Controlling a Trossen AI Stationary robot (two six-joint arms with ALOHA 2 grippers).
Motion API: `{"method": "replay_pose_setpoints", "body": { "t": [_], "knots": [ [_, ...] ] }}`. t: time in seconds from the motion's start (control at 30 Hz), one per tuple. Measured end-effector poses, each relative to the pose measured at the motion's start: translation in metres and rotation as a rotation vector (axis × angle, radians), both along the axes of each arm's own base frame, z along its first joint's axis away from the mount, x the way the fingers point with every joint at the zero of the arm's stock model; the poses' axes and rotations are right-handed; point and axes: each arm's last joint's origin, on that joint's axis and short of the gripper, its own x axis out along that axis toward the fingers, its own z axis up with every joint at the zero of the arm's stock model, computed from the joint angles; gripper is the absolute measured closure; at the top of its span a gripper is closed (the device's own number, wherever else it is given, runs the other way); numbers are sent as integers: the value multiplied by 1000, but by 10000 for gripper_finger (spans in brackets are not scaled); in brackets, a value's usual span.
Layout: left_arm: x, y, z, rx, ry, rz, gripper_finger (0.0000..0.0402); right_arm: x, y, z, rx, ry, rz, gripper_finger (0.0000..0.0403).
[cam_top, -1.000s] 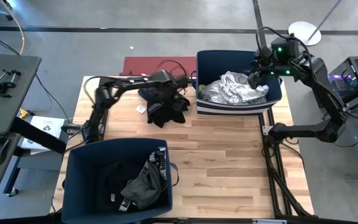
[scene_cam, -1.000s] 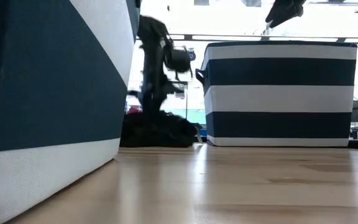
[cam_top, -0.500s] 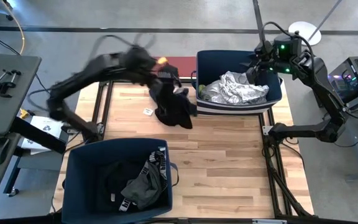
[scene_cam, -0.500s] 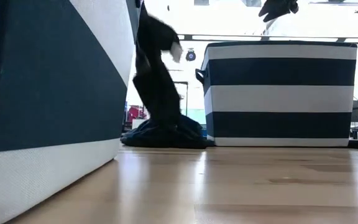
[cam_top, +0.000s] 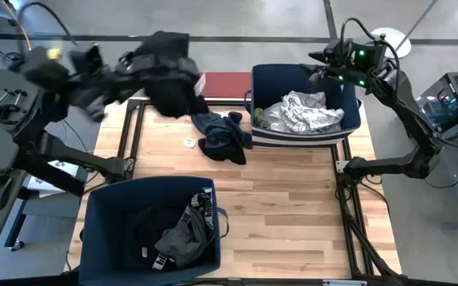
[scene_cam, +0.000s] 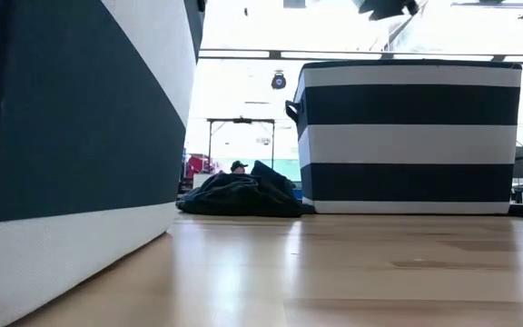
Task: Sort clothes
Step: Put the black boxer shorts into the bottom blue laundry bin
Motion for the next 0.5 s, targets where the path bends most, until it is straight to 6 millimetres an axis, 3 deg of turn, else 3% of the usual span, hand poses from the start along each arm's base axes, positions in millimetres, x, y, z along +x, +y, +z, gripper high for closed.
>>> {"method": "replay_pose_setpoints", "body": {
  "t": [0.13, 0.23, 0.33, 0.5],
  "knots": [
    [-10, -16, 14, -65, -129, -271, 401, 13, -14, 0, -30, -50, -4, 187],
    [-12, -25, 10, -186, -55, -367, 401, 24, -25, -2, -42, -66, -3, 187],
    [-4, -36, -10, -330, 191, -418, 401, 34, -35, -9, -30, -63, 18, 187],
    [12, -58, -71, -525, 818, -313, 401, 47, -49, -22, 16, -29, 23, 187]
  ]
}}
